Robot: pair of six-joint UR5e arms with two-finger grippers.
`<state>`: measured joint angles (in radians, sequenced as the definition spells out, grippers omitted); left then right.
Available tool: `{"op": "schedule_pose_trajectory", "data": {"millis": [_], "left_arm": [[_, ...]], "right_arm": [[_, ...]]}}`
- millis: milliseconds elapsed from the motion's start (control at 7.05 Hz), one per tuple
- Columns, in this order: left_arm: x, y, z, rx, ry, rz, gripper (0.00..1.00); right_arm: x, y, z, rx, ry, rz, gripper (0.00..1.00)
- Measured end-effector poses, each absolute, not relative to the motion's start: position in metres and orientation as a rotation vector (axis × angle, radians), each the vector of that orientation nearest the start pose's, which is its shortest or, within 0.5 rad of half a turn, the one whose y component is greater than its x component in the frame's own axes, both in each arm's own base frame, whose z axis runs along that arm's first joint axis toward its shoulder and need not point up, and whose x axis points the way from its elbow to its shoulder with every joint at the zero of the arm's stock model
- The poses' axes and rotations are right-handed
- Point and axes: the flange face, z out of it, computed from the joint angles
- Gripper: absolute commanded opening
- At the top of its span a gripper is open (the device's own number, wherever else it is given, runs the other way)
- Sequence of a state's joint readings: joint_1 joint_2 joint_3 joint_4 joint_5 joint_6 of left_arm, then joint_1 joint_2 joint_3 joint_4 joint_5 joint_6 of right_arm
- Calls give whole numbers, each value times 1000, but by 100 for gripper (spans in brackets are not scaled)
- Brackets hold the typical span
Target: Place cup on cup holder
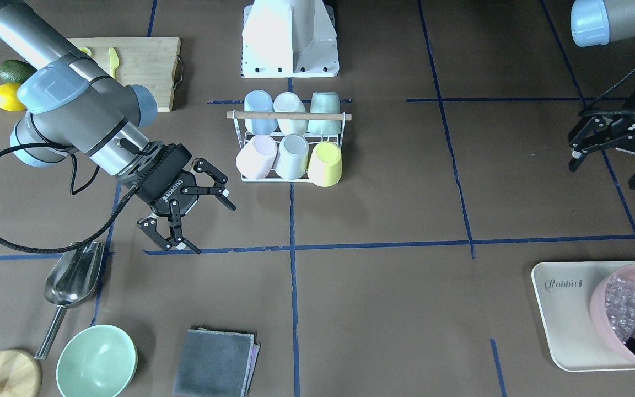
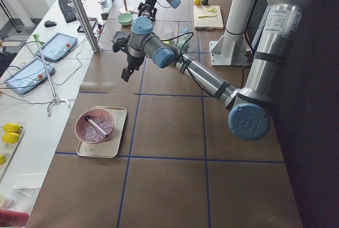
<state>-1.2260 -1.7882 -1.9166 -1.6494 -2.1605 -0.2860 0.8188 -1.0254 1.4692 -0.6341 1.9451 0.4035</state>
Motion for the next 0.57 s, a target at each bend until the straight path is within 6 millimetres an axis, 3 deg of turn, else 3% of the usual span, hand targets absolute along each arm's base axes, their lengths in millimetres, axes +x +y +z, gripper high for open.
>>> {"op": "schedule_pose_trajectory", "data": {"millis": [284,568], "left_arm": [[90,-531,443,232,692,157,100],[48,-514,516,103,682,46,100]], "right_arm": [[-388,-584,295,712,-869,-498,100],[-385,-589,318,483,-725,-452,100]]}}
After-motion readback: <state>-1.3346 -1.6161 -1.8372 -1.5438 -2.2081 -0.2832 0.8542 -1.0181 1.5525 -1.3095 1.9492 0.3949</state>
